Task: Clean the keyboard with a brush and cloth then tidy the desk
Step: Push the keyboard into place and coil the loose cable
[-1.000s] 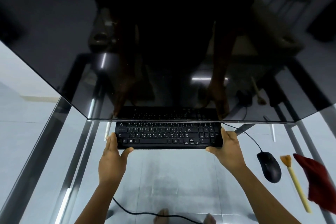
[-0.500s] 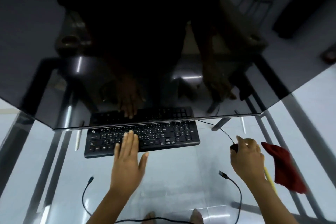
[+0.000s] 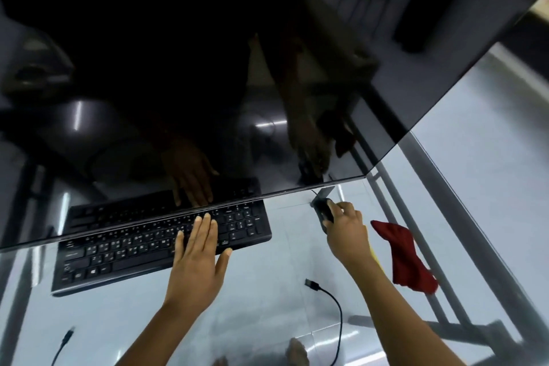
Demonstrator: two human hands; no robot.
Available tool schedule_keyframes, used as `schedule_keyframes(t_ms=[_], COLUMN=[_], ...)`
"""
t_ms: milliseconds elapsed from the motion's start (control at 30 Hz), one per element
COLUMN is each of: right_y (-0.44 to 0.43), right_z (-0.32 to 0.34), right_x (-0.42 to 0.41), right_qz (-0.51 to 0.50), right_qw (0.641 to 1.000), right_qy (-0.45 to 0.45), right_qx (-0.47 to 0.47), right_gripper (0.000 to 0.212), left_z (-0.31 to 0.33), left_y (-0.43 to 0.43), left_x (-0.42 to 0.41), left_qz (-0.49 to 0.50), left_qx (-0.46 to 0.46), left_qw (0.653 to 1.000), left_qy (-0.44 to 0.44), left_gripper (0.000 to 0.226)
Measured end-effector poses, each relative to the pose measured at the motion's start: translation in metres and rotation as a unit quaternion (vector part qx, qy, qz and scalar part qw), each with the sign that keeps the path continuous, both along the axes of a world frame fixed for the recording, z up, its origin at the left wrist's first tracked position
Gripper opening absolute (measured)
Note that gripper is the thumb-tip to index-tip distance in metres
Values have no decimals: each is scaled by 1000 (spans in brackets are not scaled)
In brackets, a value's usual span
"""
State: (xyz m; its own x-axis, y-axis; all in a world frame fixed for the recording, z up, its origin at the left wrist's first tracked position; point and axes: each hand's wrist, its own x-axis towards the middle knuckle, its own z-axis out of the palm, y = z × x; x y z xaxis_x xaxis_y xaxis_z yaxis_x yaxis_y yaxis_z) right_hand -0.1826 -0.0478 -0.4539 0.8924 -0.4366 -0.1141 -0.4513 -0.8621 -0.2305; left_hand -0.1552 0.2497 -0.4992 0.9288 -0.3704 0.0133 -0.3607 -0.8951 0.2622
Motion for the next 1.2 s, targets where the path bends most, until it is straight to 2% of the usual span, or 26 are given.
schedule_keyframes(t_ms=[433,567,733,833,933,967,1033,1100,1200], right_y=[-3,10,62,110,160,177,208,232,259], right_z=[-3,-6,-17,-19,-15,-13,-9,-5,3], right_x=[20,-1,-23,-24,-18,-16,-12,-9,-8], right_qz=[17,4,99,181,242,261,296,322,356], right_qw=[998,993,985,975,962,957,947,940,929], right_qy=[-62,-116,-140,-125,-118,-115,-105,-91,-67], right_qx=[12,-10,10,23,41,50,64,72,80], right_gripper=[42,41,41,42,41,40,38,39,39], left_z=[-5,0,9,14,26,31,38,34,26], left_y=[3,17,63,106,150,163,185,202,212], left_x=[-5,-8,-20,-29,-43,-49,-59,-67,-74], left_qz=[8,23,94,161,238,271,323,328,276], left_qx=[11,2,-20,-28,-41,-43,-35,-27,-24], left_qw=[1000,1000,995,986,970,962,942,933,946], left_qy=[3,6,25,20,4,11,79,146,170], left_gripper=[72,73,73,64,44,39,35,29,11])
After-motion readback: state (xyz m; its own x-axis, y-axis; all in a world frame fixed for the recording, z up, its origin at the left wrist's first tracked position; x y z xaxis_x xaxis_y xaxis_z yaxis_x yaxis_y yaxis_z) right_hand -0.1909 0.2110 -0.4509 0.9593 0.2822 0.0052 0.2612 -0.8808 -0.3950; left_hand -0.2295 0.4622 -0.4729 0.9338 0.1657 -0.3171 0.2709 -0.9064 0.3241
